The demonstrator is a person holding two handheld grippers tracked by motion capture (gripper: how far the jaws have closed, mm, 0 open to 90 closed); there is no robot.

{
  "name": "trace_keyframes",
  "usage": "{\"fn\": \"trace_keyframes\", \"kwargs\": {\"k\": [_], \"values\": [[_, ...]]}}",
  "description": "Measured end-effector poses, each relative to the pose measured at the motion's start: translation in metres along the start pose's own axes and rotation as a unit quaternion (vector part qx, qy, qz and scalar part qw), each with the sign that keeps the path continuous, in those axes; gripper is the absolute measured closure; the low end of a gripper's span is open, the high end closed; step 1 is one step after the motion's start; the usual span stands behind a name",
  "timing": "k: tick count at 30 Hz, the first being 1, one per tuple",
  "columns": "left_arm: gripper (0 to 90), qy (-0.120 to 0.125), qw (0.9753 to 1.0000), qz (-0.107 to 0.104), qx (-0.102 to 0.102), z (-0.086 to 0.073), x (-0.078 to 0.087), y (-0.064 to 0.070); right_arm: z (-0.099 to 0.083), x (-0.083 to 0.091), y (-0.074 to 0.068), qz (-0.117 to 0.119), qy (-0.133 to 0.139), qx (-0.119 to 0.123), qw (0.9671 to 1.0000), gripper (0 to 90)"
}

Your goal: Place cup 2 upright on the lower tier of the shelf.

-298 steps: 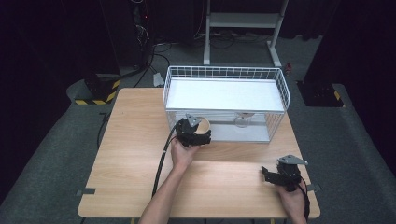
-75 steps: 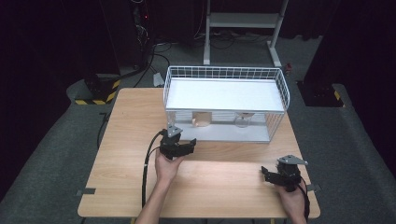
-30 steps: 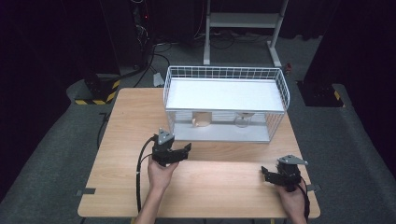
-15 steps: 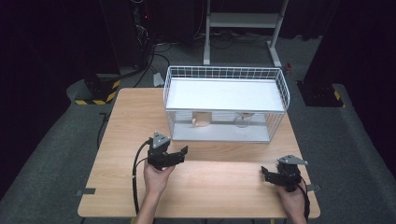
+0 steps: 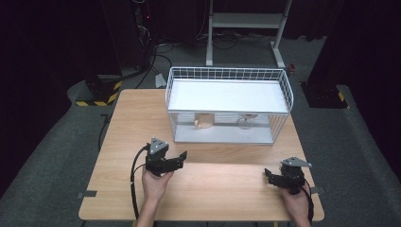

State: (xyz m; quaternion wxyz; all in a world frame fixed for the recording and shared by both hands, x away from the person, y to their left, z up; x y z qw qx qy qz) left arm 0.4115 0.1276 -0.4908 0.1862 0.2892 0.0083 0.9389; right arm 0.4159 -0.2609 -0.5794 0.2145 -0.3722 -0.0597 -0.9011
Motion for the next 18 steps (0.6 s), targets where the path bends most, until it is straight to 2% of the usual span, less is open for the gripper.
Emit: {"fn": "trace_keyframes", "kwargs": {"k": [18], "values": [[16.3, 0.004, 0.9999, -0.008, 0.007, -0.0103, 0.0108, -0.0028, 0.0000, 0.0000, 0.0000, 0.000, 0.000, 0.000, 1.0000, 20.6]]}}
Point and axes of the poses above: each handheld gripper's, and its own axes: x roughly backward along the jaws, z roughly out of its top, y roughly to its right, the point moved 8 cm from there along -x, roughly forward along the jaws, and after that the axes turned 5 degrees about z, right-handed, at the moved point
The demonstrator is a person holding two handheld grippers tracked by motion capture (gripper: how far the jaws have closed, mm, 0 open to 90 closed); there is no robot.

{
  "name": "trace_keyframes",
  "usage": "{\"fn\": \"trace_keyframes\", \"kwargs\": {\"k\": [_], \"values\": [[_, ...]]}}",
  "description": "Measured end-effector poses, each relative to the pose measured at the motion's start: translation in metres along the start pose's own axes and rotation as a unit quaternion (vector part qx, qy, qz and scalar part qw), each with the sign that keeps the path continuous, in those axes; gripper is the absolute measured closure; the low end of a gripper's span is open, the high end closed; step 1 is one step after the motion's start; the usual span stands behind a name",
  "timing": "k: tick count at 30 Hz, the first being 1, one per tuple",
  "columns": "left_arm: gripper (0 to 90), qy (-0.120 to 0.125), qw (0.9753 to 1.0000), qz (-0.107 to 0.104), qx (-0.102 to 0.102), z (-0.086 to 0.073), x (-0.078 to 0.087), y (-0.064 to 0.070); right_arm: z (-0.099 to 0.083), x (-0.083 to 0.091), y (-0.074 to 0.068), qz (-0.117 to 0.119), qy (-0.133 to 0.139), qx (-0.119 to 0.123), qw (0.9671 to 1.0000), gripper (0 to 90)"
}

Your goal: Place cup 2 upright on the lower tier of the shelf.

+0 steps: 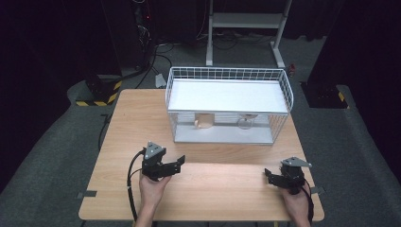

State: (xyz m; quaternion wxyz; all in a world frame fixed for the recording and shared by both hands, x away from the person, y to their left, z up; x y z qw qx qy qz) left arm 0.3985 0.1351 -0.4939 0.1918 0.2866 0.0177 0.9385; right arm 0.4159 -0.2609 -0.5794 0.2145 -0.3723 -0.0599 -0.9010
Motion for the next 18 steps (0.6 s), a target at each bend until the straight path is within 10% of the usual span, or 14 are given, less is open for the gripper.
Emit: {"fn": "trace_keyframes", "kwargs": {"k": [18], "values": [[14.5, -0.009, 0.9990, 0.032, -0.028, -0.017, 0.008, -0.005, 0.000, 0.000, 0.000, 0.000, 0.000, 0.000, 1.0000, 20.5]]}}
Point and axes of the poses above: each handheld gripper's, and its own axes: x roughly backward along the jaws, z roughly out of its top, y roughly to its right, the point moved 8 cm from there along -x, roughly forward along the jaws, and after that the axes turned 5 degrees about z, right-handed, at the moved point
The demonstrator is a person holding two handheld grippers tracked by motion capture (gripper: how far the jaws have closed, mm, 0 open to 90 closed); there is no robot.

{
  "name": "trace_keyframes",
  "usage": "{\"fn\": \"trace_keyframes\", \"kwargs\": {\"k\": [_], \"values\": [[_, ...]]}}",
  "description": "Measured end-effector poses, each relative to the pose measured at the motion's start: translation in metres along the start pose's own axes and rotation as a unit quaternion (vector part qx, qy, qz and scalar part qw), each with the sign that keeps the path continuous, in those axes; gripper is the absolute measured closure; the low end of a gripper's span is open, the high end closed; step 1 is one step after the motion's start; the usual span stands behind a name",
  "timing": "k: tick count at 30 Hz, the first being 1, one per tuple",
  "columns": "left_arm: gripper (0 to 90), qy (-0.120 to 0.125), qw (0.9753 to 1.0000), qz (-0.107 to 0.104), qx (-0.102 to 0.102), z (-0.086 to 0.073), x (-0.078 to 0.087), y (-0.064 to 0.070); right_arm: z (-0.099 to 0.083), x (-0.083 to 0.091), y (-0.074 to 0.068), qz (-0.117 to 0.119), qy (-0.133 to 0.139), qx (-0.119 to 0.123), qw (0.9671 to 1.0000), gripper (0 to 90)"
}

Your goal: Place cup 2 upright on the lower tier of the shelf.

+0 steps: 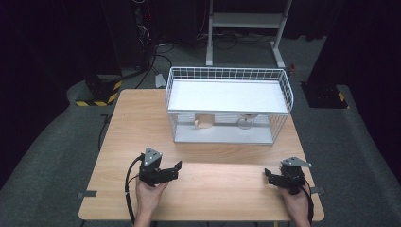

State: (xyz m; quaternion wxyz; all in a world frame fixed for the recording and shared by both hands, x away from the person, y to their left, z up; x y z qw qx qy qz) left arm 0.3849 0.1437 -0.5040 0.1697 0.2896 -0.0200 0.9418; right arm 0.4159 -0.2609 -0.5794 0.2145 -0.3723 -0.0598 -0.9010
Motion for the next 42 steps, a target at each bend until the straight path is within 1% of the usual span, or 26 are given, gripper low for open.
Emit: {"fn": "trace_keyframes", "kwargs": {"k": [1, 3, 5, 8, 10, 11, 13, 14, 15, 16, 17, 18, 21, 23, 25, 27, 30, 32, 35, 36, 38, 39, 40, 41, 42], "values": [[14.5, 0.000, 1.0000, 0.007, -0.006, -0.002, 0.000, -0.001, 0.000, 0.000, 0.000, 0.000, 0.000, 0.000, 1.0000, 20.5], [14.5, -0.003, 0.9999, 0.011, -0.008, -0.004, 0.000, -0.002, 0.000, 0.000, 0.000, 0.000, 0.000, 0.000, 1.0000, 20.5], [14.5, -0.005, 0.9999, 0.015, -0.005, -0.006, -0.001, -0.004, 0.000, 0.000, 0.000, 0.000, 0.000, 0.000, 1.0000, 20.5], [14.5, -0.008, 0.9998, 0.018, -0.008, -0.009, -0.001, -0.006, 0.000, 0.000, 0.000, 0.000, 0.000, 0.000, 1.0000, 20.6], [14.5, -0.012, 0.9996, 0.025, -0.010, -0.011, -0.003, -0.009, 0.000, 0.000, 0.000, 0.000, 0.000, 0.000, 1.0000, 20.6], [14.4, -0.014, 0.9994, 0.029, -0.007, -0.013, -0.004, -0.011, 0.000, 0.000, 0.000, 0.000, 0.000, 0.000, 1.0000, 20.6], [14.5, -0.015, 0.9991, 0.040, -0.011, -0.014, -0.005, -0.014, 0.000, 0.000, 0.001, -0.001, 0.001, 0.001, 1.0000, 20.6], [14.5, -0.015, 0.9991, 0.040, -0.011, -0.014, -0.005, -0.014, 0.000, 0.000, 0.001, -0.001, 0.001, 0.001, 1.0000, 20.6], [14.5, -0.017, 0.9988, 0.044, -0.011, -0.016, -0.006, -0.017, 0.001, 0.000, 0.001, -0.001, 0.000, -0.001, 1.0000, 20.6], [14.5, -0.018, 0.9989, 0.042, -0.005, -0.018, -0.007, -0.018, 0.001, 0.000, 0.000, -0.001, 0.000, -0.002, 1.0000, 20.6], [14.5, -0.019, 0.9988, 0.044, -0.005, -0.019, -0.007, -0.019, 0.001, -0.001, 0.001, -0.001, 0.001, -0.001, 1.0000, 20.6], [14.5, -0.019, 0.9988, 0.044, 0.001, -0.021, -0.008, -0.020, 0.001, -0.001, 0.001, -0.001, 0.000, -0.002, 1.0000, 20.6], [14.5, -0.025, 0.9985, 0.048, -0.003, -0.024, -0.010, -0.022, 0.001, -0.001, 0.001, -0.002, 0.001, -0.002, 1.0000, 20.6], [14.6, -0.029, 0.9981, 0.055, 0.002, -0.027, -0.013, -0.027, 0.001, -0.001, 0.001, -0.002, 0.001, -0.003, 1.0000, 20.6], [14.6, -0.030, 0.9979, 0.057, 0.004, -0.028, -0.015, -0.029, 0.001, -0.001, 0.001, -0.002, 0.001, -0.003, 1.0000, 20.6], [14.8, -0.041, 0.9972, 0.063, 0.007, -0.031, -0.020, -0.036, 0.001, -0.001, 0.001, -0.002, 0.001, -0.003, 1.0000, 20.6], [14.9, -0.046, 0.9966, 0.067, 0.011, -0.033, -0.022, -0.039, 0.001, -0.001, 0.001, -0.002, 0.000, -0.003, 1.0000, 20.6], [15.0, -0.049, 0.9960, 0.074, 0.005, -0.034, -0.025, -0.042, 0.001, -0.001, 0.001, -0.002, 0.000, -0.003, 1.0000, 20.6], [15.0, -0.052, 0.9955, 0.078, 0.004, -0.036, -0.028, -0.045, 0.001, -0.001, 0.001, -0.002, 0.000, -0.003, 1.0000, 20.6], [15.0, -0.055, 0.9951, 0.082, 0.006, -0.038, -0.030, -0.048, 0.001, -0.001, 0.001, -0.002, 0.001, -0.003, 1.0000, 20.6], [15.0, -0.056, 0.9949, 0.083, 0.010, -0.039, -0.031, -0.049, 0.001, -0.001, 0.001, -0.002, 0.001, -0.003, 1.0000, 20.6], [15.1, -0.055, 0.9944, 0.089, 0.016, -0.041, -0.033, -0.053, 0.001, -0.001, 0.001, -0.002, 0.001, -0.003, 1.0000, 20.6], [15.1, -0.058, 0.9942, 0.089, 0.019, -0.042, -0.033, -0.054, 0.001, -0.001, 0.001, -0.002, 0.000, -0.003, 1.0000, 20.6], [15.1, -0.058, 0.9938, 0.094, 0.017, -0.043, -0.034, -0.056, 0.001, -0.001, 0.001, -0.002, 0.000, -0.003, 1.0000, 20.6], [15.1, -0.057, 0.9935, 0.097, 0.021, -0.043, -0.034, -0.057, 0.001, -0.001, 0.001, -0.002, 0.000, -0.003, 1.0000, 20.6]]}}
Point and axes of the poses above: each handheld gripper's, and its own axes: x roughly backward along the jaws, z roughly out of its top, y roughly to its right, the point moved 8 cm from there along -x, roughly forward along the jaws, and after that the axes turned 5 degrees about z, right-handed, at the moved point
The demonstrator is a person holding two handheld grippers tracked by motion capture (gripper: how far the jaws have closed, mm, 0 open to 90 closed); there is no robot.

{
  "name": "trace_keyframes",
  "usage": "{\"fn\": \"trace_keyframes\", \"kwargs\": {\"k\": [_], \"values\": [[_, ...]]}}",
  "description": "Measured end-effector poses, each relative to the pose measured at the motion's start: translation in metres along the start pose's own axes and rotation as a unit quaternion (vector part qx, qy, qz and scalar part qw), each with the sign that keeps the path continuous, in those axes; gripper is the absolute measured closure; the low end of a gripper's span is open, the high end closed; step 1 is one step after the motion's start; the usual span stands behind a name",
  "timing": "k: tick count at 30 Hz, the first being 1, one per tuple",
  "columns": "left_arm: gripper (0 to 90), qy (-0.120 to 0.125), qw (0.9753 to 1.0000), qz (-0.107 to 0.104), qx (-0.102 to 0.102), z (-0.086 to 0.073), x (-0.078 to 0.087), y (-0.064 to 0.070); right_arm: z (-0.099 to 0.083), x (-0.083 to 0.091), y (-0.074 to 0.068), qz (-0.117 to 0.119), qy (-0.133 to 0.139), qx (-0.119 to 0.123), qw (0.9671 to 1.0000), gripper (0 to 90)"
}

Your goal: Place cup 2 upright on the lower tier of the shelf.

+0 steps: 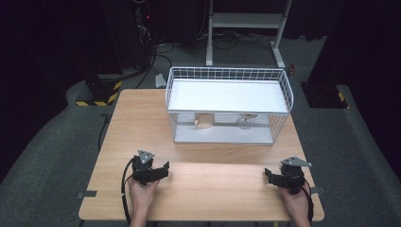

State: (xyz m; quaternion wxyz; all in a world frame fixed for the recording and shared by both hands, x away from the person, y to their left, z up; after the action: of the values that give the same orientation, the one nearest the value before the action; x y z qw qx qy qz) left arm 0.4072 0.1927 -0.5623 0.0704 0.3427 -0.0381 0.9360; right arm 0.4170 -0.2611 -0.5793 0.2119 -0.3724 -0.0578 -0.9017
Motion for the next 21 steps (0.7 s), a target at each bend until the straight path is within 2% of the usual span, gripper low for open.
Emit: {"fn": "trace_keyframes", "kwargs": {"k": [11, 21], "values": [[15.0, -0.005, 0.9996, 0.029, -0.001, -0.005, -0.009, -0.011, 0.000, 0.000, 0.000, 0.000, 0.000, 0.000, 1.0000, 20.6], [14.9, -0.008, 0.9995, 0.030, 0.002, -0.008, -0.015, -0.010, 0.000, 0.000, 0.000, 0.000, 0.000, 0.000, 1.0000, 20.6]]}}
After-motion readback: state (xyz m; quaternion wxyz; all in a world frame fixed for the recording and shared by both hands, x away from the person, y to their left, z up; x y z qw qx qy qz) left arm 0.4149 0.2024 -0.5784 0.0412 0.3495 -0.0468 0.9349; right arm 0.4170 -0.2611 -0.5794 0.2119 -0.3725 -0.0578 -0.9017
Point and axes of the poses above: each handheld gripper's, and its own axes: x roughly backward along the jaws, z roughly out of its top, y roughly to its right, the point moved 8 cm from there along -x, roughly forward along the jaws, and after that the axes turned 5 degrees about z, right-handed, at the moved point
